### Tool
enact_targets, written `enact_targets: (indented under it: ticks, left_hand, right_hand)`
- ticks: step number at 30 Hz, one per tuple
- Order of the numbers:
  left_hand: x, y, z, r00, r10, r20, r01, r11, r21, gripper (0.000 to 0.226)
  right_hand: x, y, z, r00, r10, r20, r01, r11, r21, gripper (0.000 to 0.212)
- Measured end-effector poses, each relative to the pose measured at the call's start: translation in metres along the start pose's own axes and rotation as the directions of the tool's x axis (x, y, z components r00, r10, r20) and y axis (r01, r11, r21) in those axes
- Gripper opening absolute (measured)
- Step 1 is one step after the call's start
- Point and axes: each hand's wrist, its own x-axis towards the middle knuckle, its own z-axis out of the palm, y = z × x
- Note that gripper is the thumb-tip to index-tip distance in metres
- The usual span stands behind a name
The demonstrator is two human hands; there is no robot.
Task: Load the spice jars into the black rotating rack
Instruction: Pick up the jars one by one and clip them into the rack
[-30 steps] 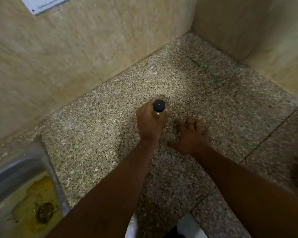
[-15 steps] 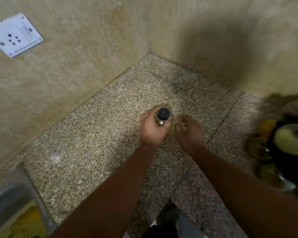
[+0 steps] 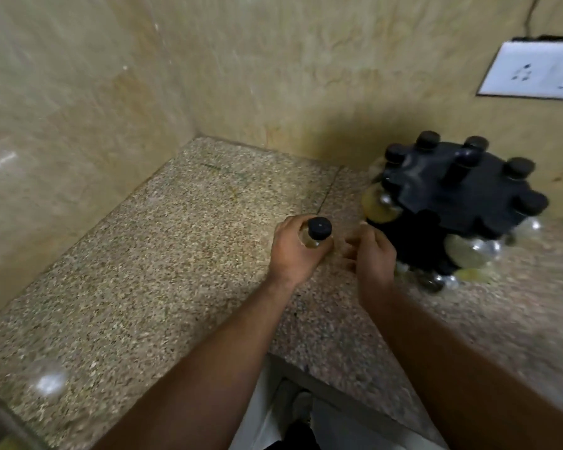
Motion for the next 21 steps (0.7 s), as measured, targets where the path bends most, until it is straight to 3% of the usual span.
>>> enact_targets:
  ticks: [3,10,16,21]
  left_hand:
    - [-0.010,0.030,0.018,0.995,0.052,0.085,-0.050,0.998,-0.032,0.045]
    - [-0.007,0.092,0.048,0.956,0.127,0.265,-0.106,0.990,-0.089,0.045]
    - [-0.002,0.112,0.072,0.927,0.186,0.325,-0.176,0.983,-0.062,0.049]
    - [-0.003,0.120,0.086,0.911,0.221,0.348,-0.220,0.975,-0.042,0.051]
  right_hand:
    - [-0.003,-0.016,-0.033,0.996,0.053,-0.072,-0.041,0.987,0.152,0.031]
    - [0.007,-0.049,-0.086,0.976,0.184,-0.119,-0.135,0.933,0.332,0.030]
    - [0.015,-0.060,-0.111,0.959,0.216,-0.185,-0.144,0.929,0.341,0.028]
    - [0.017,-0.069,-0.128,0.959,0.236,-0.159,-0.183,0.938,0.294,0.030]
